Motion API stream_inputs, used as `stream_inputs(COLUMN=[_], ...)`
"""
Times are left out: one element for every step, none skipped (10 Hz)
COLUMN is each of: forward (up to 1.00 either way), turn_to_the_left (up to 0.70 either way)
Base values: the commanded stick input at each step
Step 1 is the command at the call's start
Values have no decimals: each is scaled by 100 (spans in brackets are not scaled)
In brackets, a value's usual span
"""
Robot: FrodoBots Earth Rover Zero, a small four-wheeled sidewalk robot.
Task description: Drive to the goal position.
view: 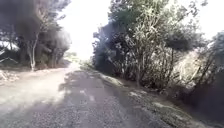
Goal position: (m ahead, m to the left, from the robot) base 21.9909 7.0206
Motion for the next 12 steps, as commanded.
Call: stream_inputs(forward=[0,0,0,0,0,0,0,0,0,0,0,0], turn_to_the_left=[5,0,45,45,45,45,45,45,45,45,45,36])
